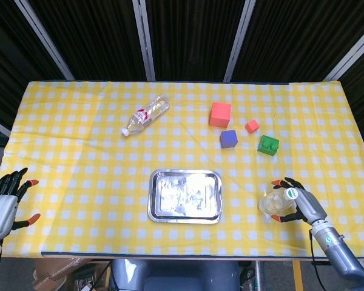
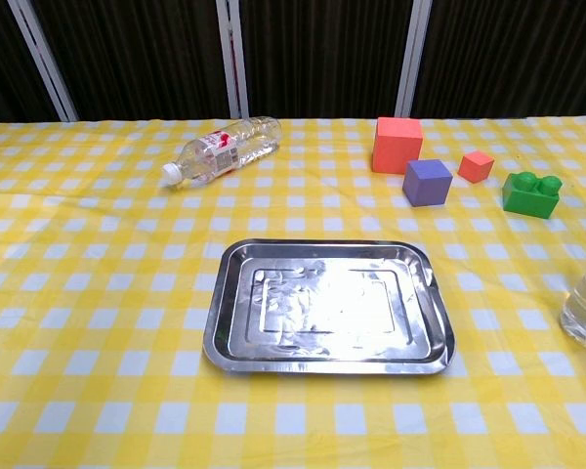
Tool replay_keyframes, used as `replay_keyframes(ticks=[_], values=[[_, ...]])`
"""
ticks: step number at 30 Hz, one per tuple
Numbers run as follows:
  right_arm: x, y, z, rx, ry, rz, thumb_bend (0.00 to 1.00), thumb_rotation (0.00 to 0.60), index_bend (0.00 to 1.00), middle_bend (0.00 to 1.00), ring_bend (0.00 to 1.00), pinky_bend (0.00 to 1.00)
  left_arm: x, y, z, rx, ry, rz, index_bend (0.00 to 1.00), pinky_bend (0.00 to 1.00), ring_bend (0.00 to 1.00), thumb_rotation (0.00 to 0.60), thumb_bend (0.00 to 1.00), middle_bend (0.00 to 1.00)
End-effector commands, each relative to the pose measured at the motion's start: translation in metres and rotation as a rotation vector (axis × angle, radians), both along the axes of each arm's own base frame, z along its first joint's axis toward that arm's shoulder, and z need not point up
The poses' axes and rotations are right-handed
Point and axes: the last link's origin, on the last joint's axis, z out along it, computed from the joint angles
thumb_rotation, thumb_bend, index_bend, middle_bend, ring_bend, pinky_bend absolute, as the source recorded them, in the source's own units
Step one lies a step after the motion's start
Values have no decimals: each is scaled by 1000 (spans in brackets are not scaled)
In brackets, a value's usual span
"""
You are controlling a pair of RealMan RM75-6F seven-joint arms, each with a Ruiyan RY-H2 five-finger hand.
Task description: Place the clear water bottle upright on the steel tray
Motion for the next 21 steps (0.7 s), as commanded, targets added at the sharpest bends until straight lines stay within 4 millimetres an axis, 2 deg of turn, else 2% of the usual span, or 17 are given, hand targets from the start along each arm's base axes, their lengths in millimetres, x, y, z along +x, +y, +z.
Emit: replay_keyframes(ticks=[1, 13, 21], values=[[2, -2, 0, -10, -10, -1, 0, 600, 249, 295, 62, 0, 0, 0, 1, 3, -6, -3, 223, 0, 0, 600, 188, 0], [9, -9, -1, -21, 43, 21, 0, 600, 281, 315, 76, 0, 7, -1, 7, 53, -71, -59, 226, 0, 0, 600, 187, 0], [12, -11, -6, -23, 53, 15, 10, 600, 344, 368, 113, 0, 14, -3, 12, 111, -141, -95, 226, 0, 0, 600, 186, 0]])
